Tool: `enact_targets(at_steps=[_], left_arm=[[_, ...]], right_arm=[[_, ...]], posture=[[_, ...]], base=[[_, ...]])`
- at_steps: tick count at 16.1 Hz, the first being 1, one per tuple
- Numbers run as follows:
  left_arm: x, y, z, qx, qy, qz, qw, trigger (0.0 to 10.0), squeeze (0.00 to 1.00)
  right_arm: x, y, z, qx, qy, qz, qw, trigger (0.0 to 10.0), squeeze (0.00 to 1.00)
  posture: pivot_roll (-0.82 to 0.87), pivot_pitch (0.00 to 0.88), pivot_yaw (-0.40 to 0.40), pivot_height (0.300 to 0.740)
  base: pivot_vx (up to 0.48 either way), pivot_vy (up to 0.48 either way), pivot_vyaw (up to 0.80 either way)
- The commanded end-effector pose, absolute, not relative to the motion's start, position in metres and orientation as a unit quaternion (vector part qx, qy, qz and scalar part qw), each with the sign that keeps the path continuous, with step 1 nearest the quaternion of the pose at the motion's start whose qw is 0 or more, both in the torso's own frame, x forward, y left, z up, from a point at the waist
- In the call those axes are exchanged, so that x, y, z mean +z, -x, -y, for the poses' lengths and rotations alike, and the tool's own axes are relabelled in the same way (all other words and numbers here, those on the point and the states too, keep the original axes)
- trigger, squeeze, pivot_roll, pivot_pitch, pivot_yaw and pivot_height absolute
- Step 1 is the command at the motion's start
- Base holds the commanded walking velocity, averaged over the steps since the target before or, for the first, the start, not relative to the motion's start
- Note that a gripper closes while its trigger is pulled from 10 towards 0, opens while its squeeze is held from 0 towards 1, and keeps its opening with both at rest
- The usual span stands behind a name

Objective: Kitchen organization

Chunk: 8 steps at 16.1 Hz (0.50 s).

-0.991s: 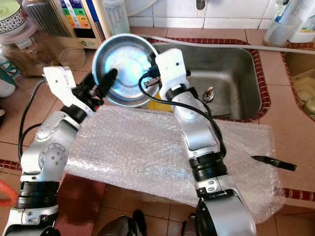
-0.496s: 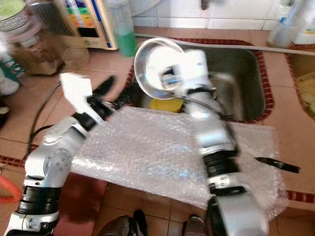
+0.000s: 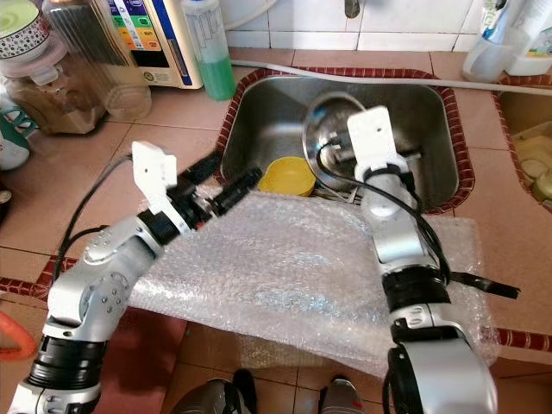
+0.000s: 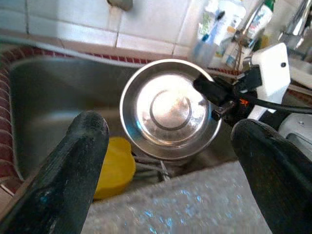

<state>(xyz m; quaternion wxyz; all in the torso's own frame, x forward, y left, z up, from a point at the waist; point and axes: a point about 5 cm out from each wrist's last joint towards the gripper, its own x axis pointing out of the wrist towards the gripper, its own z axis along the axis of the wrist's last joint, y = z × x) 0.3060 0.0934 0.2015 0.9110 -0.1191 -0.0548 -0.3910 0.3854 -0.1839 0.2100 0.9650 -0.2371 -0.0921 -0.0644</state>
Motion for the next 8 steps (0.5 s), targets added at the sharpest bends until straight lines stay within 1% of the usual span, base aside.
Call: enact_targets(at_steps=[1, 3, 4, 5, 6, 7, 8], left_arm=[[0.201, -0.302, -0.094, -0.397, 0.101, 0.053, 0.911, 10.0, 1.0], [0.193, -0.3, -0.093, -0.404, 0.091, 0.038, 0.91, 10.0, 1.0], [0.193, -0.3, -0.093, -0.404, 0.089, 0.037, 0.91, 10.0, 1.0], [0.192, -0.3, -0.093, -0.405, 0.083, 0.036, 0.91, 10.0, 1.0], [0.191, -0.299, -0.093, -0.407, 0.073, 0.034, 0.91, 10.0, 1.0], [0.191, -0.299, -0.092, -0.407, 0.067, 0.034, 0.91, 10.0, 1.0], [0.191, -0.3, -0.092, -0.408, 0.066, 0.033, 0.91, 10.0, 1.0]], right_arm=[[0.201, -0.384, 0.187, -0.065, 0.238, 0.077, 0.966, 0.0, 0.0], [0.187, -0.381, 0.194, -0.068, 0.252, 0.053, 0.964, 0.0, 0.0], [0.185, -0.381, 0.196, -0.071, 0.255, 0.049, 0.963, 0.9, 0.0], [0.179, -0.38, 0.201, -0.076, 0.255, 0.035, 0.963, 4.0, 0.0], [0.175, -0.379, 0.204, -0.078, 0.247, 0.024, 0.966, 5.4, 0.15], [0.173, -0.378, 0.206, -0.079, 0.247, 0.019, 0.966, 4.8, 0.87], [0.17, -0.378, 0.208, -0.08, 0.235, 0.012, 0.969, 5.6, 1.0]], posture=[[-0.17, 0.225, 0.144, 0.74], [-0.17, 0.227, 0.145, 0.74], [-0.17, 0.227, 0.145, 0.74], [-0.17, 0.228, 0.146, 0.74], [-0.17, 0.228, 0.146, 0.74], [-0.17, 0.227, 0.147, 0.74], [-0.18, 0.225, 0.149, 0.74]], base=[[0.0, 0.0, 0.0], [0.0, 0.0, 0.0], [0.0, 0.0, 0.0], [0.0, 0.0, 0.0], [0.0, 0.0, 0.0], [0.0, 0.0, 0.0], [0.0, 0.0, 0.0]])
